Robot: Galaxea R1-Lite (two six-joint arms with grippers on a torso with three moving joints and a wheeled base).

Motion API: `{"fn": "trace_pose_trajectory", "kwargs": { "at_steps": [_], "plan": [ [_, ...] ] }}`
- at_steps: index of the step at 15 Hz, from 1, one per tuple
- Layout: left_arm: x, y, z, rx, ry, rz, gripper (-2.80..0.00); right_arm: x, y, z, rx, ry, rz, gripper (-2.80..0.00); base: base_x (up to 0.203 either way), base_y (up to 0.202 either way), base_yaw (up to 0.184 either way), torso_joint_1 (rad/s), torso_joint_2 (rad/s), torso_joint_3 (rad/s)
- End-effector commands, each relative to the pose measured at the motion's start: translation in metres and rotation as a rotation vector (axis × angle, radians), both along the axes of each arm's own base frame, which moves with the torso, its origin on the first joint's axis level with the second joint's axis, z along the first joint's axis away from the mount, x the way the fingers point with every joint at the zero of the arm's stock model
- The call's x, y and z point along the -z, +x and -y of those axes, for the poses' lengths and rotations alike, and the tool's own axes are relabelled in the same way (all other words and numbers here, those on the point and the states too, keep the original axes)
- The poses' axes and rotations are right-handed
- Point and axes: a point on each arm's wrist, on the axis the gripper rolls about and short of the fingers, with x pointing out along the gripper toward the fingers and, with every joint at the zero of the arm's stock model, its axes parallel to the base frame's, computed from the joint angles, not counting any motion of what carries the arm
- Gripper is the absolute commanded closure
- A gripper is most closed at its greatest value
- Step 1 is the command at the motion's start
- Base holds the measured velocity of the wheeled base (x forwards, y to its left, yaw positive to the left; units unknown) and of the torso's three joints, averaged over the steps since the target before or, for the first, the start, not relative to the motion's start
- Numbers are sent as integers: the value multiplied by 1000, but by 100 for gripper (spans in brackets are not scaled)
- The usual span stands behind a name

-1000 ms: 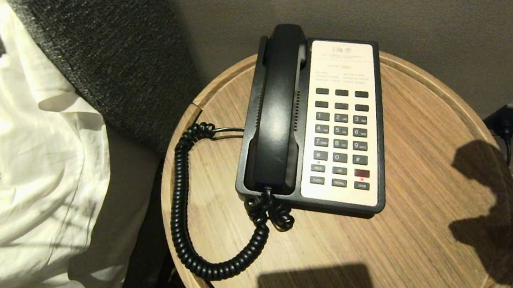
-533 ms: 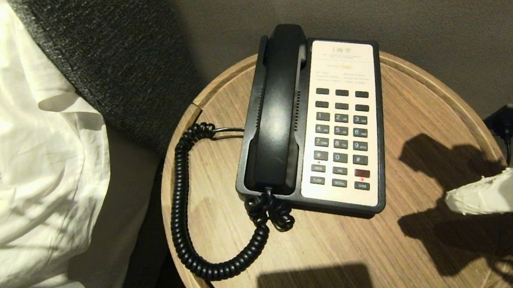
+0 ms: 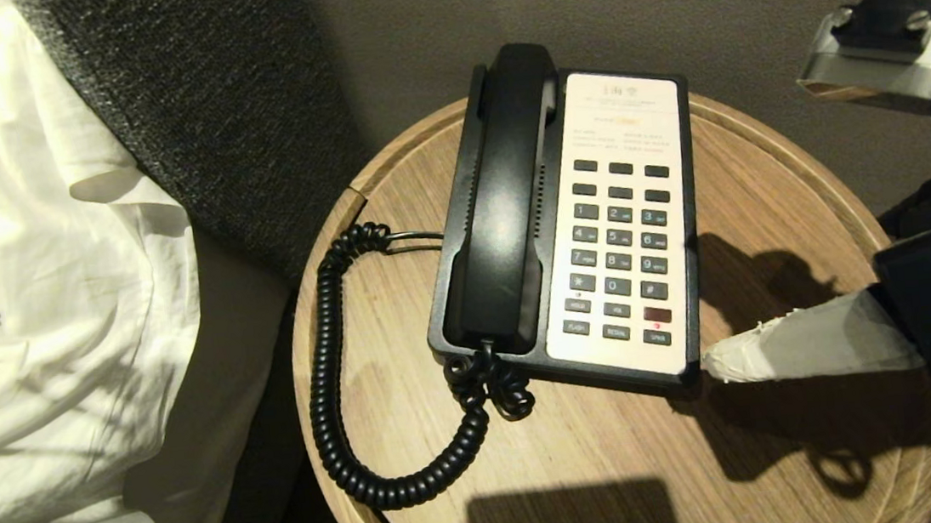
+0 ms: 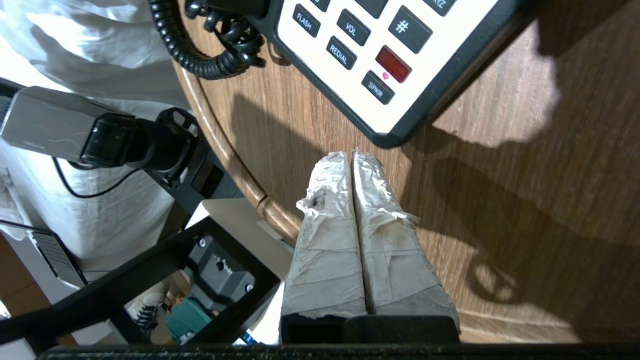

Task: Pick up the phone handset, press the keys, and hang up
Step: End the call using the dial pad

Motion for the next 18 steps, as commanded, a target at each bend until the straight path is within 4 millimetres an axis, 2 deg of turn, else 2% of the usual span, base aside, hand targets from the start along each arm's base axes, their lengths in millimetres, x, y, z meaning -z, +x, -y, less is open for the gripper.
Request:
{"fn": "trace_pose_trajectory", "kwargs": {
  "at_steps": [1,10,18],
  "plan": [
    [0,0,1,-6,2,-1,0,4,3,-4,3,-17,-13,0,0,0,0,0,0,0],
    [2,0,1,-5,8,-2,0,7,15,-18,14,0,4,0,0,0,0,0,0,0],
    [5,0,-1,-6,11,-2,0,5,24,-15,55,8,18,0,0,0,0,0,0,0]
  ]
}}
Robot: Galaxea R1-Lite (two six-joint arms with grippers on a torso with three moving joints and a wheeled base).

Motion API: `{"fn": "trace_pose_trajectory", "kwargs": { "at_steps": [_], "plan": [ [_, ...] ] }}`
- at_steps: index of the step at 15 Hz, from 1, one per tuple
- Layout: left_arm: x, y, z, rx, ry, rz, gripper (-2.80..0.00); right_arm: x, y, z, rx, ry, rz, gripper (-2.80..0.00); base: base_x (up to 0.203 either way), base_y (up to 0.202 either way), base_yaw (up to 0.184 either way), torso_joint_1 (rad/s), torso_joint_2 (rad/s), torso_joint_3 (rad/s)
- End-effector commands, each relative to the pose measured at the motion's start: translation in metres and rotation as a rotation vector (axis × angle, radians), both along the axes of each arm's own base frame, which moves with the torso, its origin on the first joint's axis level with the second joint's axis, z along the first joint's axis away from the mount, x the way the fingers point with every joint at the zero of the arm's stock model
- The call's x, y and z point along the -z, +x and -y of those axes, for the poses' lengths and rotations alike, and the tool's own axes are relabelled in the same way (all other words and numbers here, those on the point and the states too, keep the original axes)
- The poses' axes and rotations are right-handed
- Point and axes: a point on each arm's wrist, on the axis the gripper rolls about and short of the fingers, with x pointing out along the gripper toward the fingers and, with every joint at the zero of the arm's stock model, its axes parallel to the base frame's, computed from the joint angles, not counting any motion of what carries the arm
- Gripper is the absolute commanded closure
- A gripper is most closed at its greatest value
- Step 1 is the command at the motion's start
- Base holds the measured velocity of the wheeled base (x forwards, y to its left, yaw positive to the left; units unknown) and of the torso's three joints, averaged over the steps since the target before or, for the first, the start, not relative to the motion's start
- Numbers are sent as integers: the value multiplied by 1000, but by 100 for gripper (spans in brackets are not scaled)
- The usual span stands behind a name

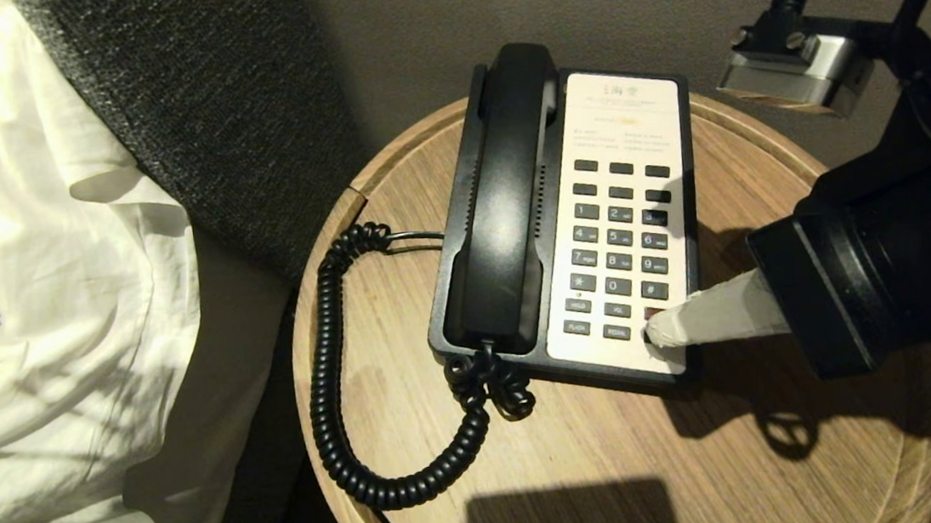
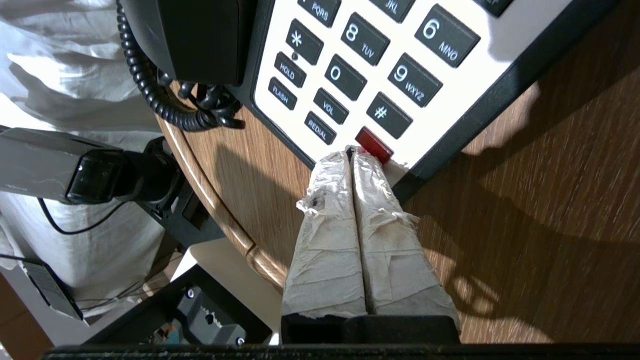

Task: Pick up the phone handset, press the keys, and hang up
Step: End the call using the dial pad

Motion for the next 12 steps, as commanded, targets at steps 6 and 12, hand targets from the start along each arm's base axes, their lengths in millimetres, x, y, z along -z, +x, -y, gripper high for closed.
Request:
{"fn": "trace_pose_trajectory", "kwargs": {
  "at_steps": [6,12],
  "plan": [
    [1,0,-1,-5,3,-1,0,2,3,-1,11,-2,-2,0,0,0,0,0,0,0],
    [3,0,-1,-4,6,-1,0,4,6,1,17,-14,0,0,0,0,0,0,0,0]
  ]
}}
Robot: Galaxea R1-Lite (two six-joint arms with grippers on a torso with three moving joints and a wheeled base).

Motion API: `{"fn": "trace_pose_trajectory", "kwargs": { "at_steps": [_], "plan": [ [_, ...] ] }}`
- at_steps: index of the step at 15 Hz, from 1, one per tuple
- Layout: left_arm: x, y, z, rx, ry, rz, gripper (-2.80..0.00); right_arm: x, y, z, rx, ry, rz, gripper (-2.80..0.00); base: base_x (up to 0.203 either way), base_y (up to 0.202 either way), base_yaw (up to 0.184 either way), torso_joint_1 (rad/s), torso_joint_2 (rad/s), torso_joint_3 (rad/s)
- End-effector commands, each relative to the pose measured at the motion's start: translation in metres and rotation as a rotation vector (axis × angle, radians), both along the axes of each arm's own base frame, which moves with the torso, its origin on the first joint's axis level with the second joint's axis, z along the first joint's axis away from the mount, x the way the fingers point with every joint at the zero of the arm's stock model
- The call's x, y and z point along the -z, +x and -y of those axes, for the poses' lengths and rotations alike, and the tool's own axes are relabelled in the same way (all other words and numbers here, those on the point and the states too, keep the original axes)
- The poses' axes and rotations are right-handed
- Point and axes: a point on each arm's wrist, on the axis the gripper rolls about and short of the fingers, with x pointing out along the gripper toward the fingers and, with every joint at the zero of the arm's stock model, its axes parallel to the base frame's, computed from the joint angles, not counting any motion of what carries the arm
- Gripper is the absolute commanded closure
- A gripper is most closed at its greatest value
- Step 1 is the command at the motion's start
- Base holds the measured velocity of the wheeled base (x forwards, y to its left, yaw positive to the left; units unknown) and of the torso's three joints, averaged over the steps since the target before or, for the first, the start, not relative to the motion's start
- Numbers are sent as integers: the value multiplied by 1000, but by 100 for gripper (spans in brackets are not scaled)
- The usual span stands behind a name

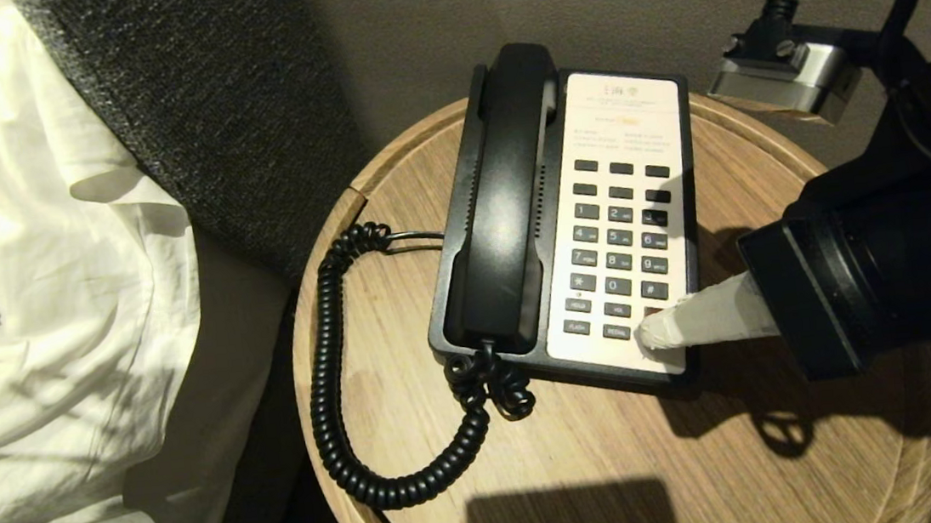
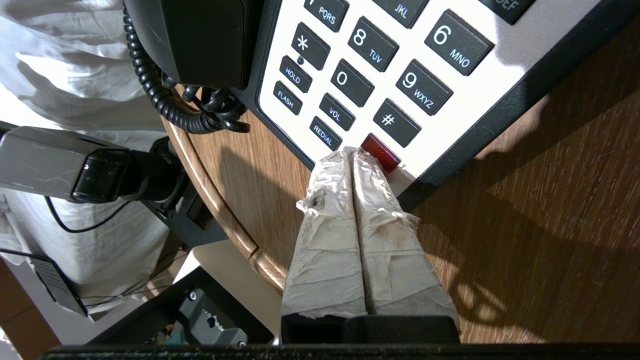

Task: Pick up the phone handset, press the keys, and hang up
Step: End the call using the dial pad

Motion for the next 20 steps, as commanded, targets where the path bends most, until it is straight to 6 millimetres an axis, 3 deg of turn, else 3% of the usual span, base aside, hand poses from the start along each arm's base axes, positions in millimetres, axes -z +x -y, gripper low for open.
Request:
{"fn": "trace_pose_trajectory", "kwargs": {
  "at_steps": [1,20],
  "plan": [
    [1,0,0,-6,3,-1,0,-1,3,3,21,-5,3,0,0,0,0,0,0,0],
    [8,0,0,-7,9,-1,0,10,3,6,25,-48,-7,0,0,0,0,0,0,0]
  ]
}}
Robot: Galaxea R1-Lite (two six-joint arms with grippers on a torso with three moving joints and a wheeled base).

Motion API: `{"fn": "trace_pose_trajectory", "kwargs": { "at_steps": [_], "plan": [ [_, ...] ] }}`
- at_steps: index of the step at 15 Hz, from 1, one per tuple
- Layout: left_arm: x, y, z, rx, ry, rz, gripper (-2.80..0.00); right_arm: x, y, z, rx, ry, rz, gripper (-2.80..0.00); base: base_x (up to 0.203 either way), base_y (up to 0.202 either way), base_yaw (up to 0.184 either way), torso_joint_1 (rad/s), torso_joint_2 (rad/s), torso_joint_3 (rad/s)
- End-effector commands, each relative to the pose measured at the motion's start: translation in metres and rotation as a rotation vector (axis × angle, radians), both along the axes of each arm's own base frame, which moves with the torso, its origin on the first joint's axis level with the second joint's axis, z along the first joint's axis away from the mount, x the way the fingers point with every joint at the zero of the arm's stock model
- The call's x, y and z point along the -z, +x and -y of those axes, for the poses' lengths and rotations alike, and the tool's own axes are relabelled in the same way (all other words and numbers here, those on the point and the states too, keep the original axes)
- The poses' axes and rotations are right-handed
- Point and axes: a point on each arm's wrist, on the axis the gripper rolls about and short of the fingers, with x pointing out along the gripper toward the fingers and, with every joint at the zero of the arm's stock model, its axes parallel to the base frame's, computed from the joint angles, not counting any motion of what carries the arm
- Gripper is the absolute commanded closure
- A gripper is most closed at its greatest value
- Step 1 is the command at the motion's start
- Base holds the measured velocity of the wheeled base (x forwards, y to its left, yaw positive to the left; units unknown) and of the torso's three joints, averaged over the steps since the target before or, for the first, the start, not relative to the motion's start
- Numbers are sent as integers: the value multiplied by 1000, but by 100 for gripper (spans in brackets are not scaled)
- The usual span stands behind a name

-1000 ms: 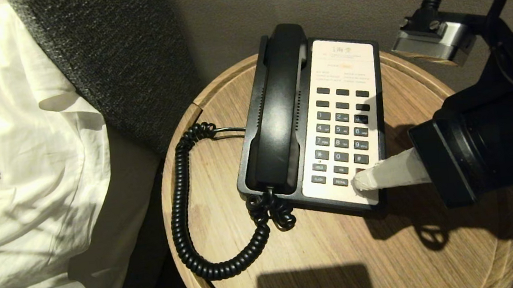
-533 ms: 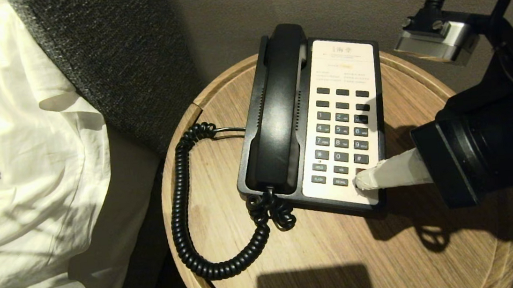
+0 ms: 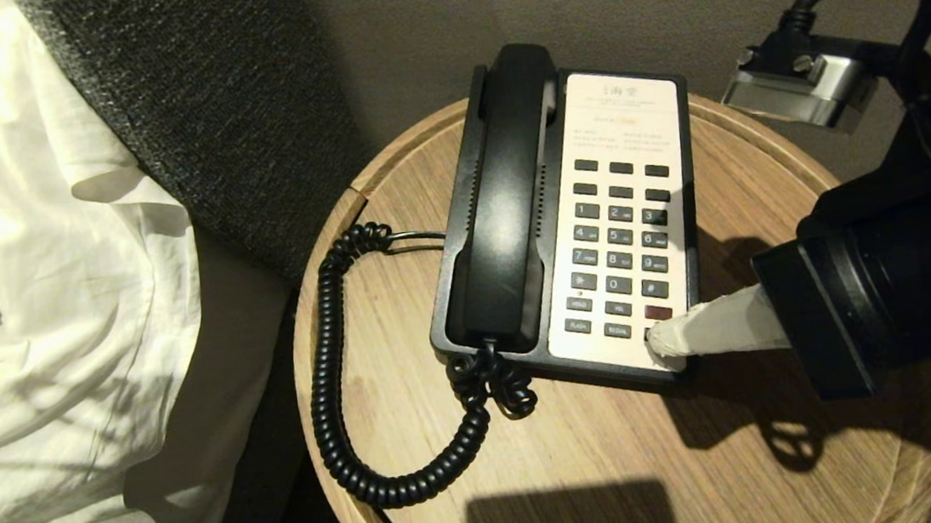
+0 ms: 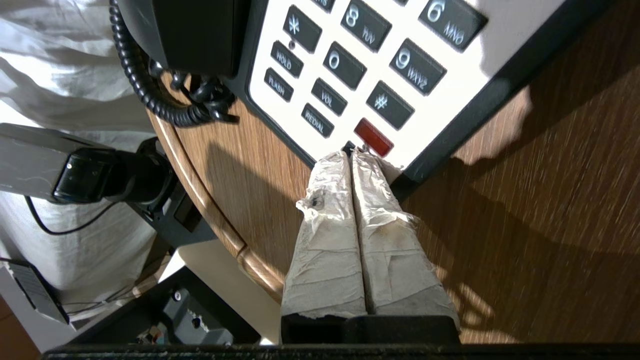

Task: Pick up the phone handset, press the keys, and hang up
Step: End the call using the dial pad

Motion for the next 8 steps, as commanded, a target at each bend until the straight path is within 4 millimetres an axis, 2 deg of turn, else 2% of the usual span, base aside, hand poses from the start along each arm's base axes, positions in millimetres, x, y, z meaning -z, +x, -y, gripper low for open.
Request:
{"fn": "trace_pose_trajectory", "kwargs": {
  "at_steps": [1,4,8],
  "plan": [
    [0,0,0,-6,-1,-1,0,-5,0,0,4,20,10,0,0,0,0,0,0,0],
    [-1,0,0,-6,-4,0,0,-21,-8,9,0,64,30,0,0,0,0,0,0,0],
    [-5,0,-2,-6,-20,1,0,-32,-25,31,-2,85,39,0,0,0,0,0,0,0]
  ]
}}
